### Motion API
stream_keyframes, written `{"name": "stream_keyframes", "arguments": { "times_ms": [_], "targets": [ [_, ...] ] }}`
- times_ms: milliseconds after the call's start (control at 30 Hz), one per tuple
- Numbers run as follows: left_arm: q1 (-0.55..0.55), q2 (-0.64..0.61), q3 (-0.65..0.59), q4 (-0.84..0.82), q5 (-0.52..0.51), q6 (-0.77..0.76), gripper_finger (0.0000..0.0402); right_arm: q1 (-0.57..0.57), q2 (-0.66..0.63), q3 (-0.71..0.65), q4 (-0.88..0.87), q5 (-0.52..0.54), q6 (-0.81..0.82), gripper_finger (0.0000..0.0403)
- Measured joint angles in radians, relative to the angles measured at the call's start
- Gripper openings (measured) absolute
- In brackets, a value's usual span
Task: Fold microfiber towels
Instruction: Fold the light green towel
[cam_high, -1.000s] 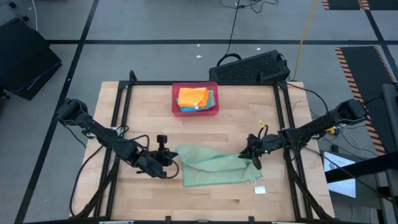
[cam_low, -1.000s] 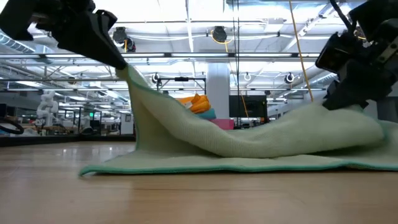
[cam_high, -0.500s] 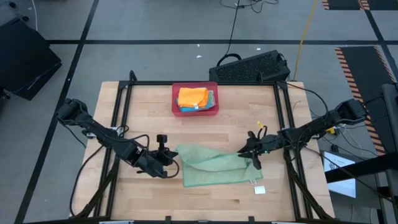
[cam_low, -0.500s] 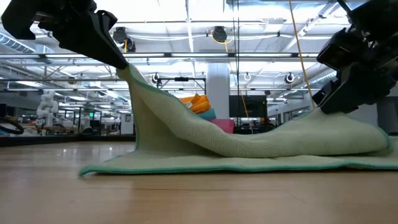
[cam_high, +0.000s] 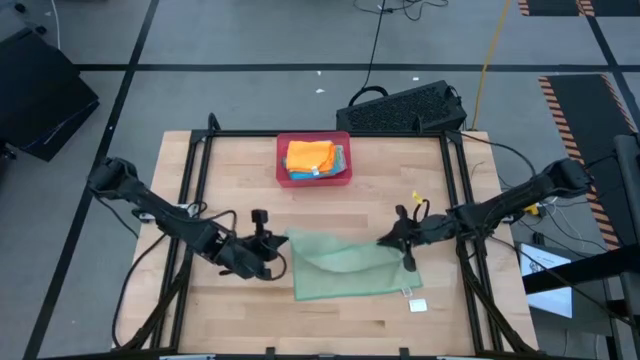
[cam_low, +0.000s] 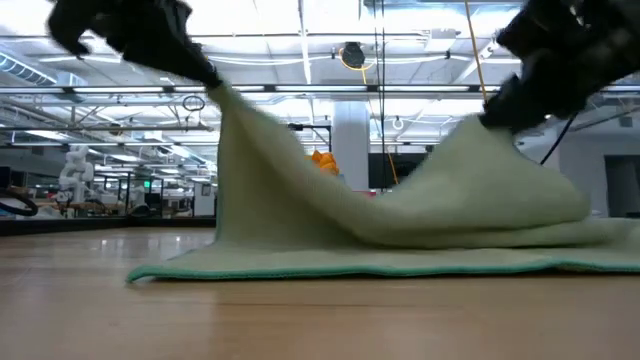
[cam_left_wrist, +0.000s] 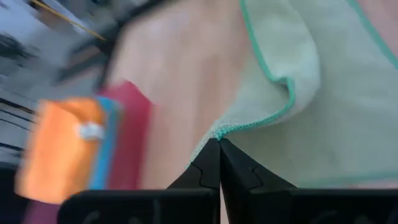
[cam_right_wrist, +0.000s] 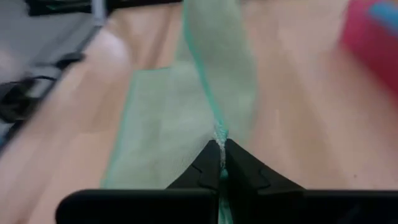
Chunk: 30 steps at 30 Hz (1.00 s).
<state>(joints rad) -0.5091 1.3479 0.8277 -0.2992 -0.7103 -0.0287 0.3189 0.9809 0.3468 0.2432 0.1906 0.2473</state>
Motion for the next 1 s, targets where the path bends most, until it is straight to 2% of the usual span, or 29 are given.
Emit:
{"name": "stream_keyframes", "arguments": {
  "times_ms": [167, 267, 433, 533, 633, 800, 900, 1000],
  "targets": [
    [0.024, -0.118, 0.001, 0.119, -0.143, 0.16, 0.0002, -0.013, -0.082, 0.199, -0.256, 0.165, -0.158, 0.0003],
    [0.052, -0.206, 0.001, 0.252, -0.165, 0.303, 0.0001, -0.04, -0.141, 0.314, -0.317, 0.219, -0.275, 0.0002],
    [0.125, -0.324, 0.001, 0.573, -0.118, 0.552, 0.0001, -0.118, -0.206, 0.503, -0.318, 0.208, -0.477, 0.0001],
    [0.152, -0.375, 0.001, 0.666, -0.007, 0.588, 0.0001, -0.143, -0.194, 0.599, -0.32, 0.131, -0.483, 0.0001],
    [0.117, -0.416, 0.001, 0.605, 0.102, 0.494, 0.0001, -0.095, -0.172, 0.629, -0.349, 0.046, -0.43, 0.0001],
    [0.029, -0.433, 0.002, 0.243, 0.196, 0.19, 0.0001, 0.019, -0.121, 0.561, -0.445, 0.044, -0.217, 0.0001],
    [-0.017, -0.398, 0.001, 0.053, 0.288, -0.045, 0.0001, 0.089, -0.087, 0.49, -0.436, 0.042, -0.079, 0.0003],
    [-0.074, -0.318, 0.001, -0.037, 0.353, -0.228, 0.0001, 0.15, -0.035, 0.407, -0.357, 0.035, 0.046, 0.0003]
  ]
}}
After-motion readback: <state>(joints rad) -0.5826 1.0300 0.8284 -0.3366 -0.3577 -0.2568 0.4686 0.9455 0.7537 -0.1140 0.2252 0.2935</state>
